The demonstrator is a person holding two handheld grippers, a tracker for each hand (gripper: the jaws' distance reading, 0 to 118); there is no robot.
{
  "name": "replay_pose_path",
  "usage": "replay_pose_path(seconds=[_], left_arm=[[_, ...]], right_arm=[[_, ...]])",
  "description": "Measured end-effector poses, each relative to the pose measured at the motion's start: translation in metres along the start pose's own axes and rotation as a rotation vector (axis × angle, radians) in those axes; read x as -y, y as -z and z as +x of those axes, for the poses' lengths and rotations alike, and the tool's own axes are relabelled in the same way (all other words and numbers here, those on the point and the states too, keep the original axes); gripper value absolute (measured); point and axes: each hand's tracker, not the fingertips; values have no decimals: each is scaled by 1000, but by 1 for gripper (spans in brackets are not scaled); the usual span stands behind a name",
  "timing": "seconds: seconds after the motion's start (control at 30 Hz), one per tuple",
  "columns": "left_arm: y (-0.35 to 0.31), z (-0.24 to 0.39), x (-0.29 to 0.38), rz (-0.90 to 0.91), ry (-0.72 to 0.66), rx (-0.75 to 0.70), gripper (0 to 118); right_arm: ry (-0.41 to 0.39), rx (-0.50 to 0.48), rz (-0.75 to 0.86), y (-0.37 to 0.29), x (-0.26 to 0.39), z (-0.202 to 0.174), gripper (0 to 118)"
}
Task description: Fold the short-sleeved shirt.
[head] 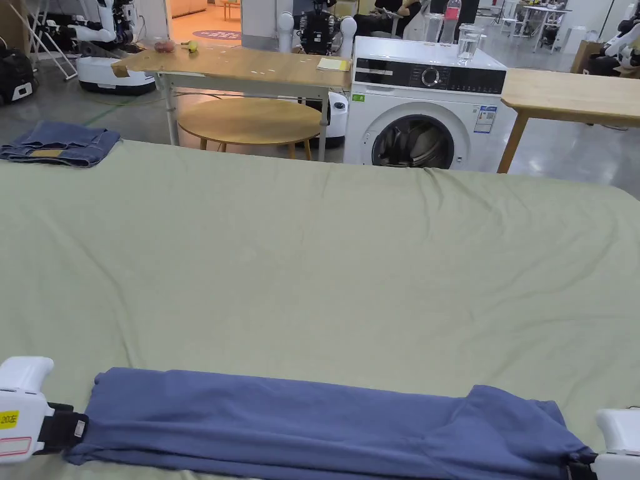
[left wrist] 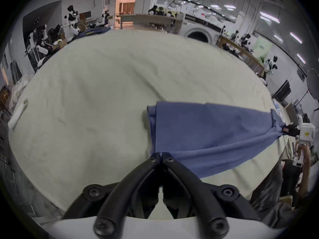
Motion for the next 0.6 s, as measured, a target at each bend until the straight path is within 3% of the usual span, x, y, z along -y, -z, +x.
replay_pose_path(seconds=[0.2, 0.33, 0.4, 0.43, 0.47, 0.6], left_arm=[[12, 12, 2, -16, 76, -68, 0], [15, 14, 2, -10, 42, -85, 0], [10, 13, -2, -12, 20, -84, 6], [6, 13, -4, -9, 2, -81, 21], [1, 15, -6, 15, -5, -117, 29], [-23, 22, -19, 153, -51, -66, 34]], right_arm=[[12, -11, -20, 20, 5, -1, 0], [1, 5, -17, 25, 5, -8, 1], [-12, 16, -23, 18, 1, -10, 20], [-20, 34, -12, 12, -2, -11, 37], [-27, 47, 16, 3, -6, -12, 45], [-3, 78, 145, -29, -26, -20, 47]])
